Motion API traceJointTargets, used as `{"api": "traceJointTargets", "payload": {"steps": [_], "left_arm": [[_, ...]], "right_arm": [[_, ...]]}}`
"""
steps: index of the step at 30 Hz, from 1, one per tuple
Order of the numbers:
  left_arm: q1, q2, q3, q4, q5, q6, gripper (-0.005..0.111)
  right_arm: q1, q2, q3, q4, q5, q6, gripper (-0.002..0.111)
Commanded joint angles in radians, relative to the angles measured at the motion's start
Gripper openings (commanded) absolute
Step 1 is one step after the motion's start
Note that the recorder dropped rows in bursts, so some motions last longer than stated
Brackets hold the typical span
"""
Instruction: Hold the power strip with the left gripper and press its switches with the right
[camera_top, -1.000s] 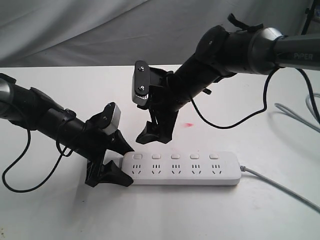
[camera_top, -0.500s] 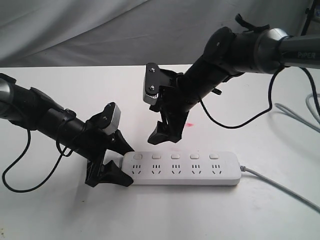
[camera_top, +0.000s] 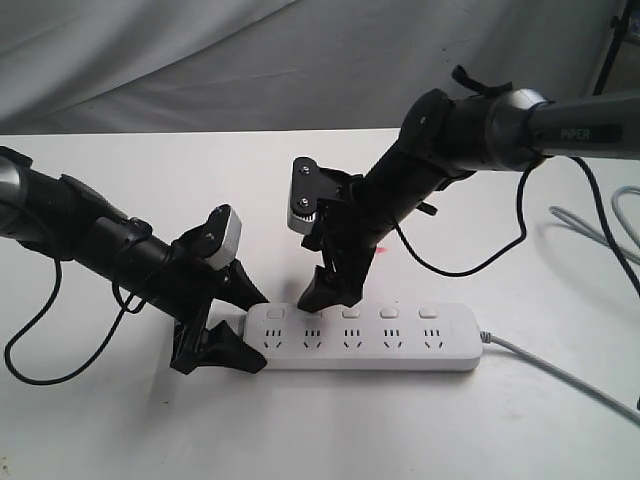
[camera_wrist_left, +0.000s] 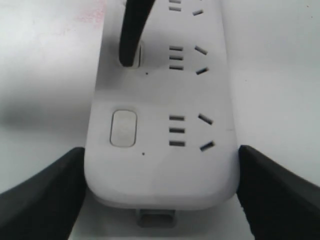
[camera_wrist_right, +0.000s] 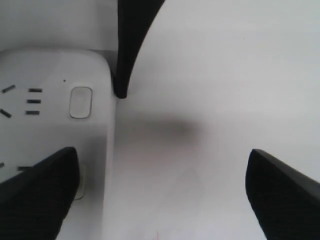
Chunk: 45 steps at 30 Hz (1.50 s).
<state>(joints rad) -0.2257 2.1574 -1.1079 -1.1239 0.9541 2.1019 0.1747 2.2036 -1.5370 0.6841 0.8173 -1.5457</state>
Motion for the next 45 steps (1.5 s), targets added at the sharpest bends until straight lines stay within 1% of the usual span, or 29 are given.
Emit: {"api": "traceJointTargets", "payload": {"steps": [1,10,12,16,19,27,34,45], "left_arm": [[-0.006,0.005,-0.003,0.003,-0.013,-0.008,0.000],[-0.006,0.005,-0.003,0.003,-0.013,-0.008,0.000],[-0.006,0.005,-0.003,0.003,-0.013,-0.008,0.000],[-0.006,0.005,-0.003,0.003,-0.013,-0.008,0.000],[-0.006,0.005,-0.003,0.003,-0.013,-0.008,0.000],[-0.006,0.005,-0.003,0.003,-0.013,-0.008,0.000],[-0.006,0.005,-0.003,0.003,-0.013,-0.008,0.000],[-0.006,0.005,-0.003,0.003,-0.013,-0.008,0.000]], "right_arm": [[0.001,0.017,0.006,-0.003,-0.022,-0.016,0.083],[0.001,0.022,0.008,-0.054,-0.020,-0.014,0.083],[0.004,0.022,0.030,-0.059,-0.038,-0.030,0.083],[0.006,0.022,0.082,-0.067,-0.129,-0.052,0.083],[0.006,0.022,0.092,-0.076,-0.149,-0.052,0.083],[0.006,0.022,0.094,-0.148,-0.113,-0.046,0.083],[0.006,0.022,0.106,-0.202,-0.138,-0.010,0.083],[0.004,-0.027,0.106,-0.054,-0.111,-0.053,0.083]]}}
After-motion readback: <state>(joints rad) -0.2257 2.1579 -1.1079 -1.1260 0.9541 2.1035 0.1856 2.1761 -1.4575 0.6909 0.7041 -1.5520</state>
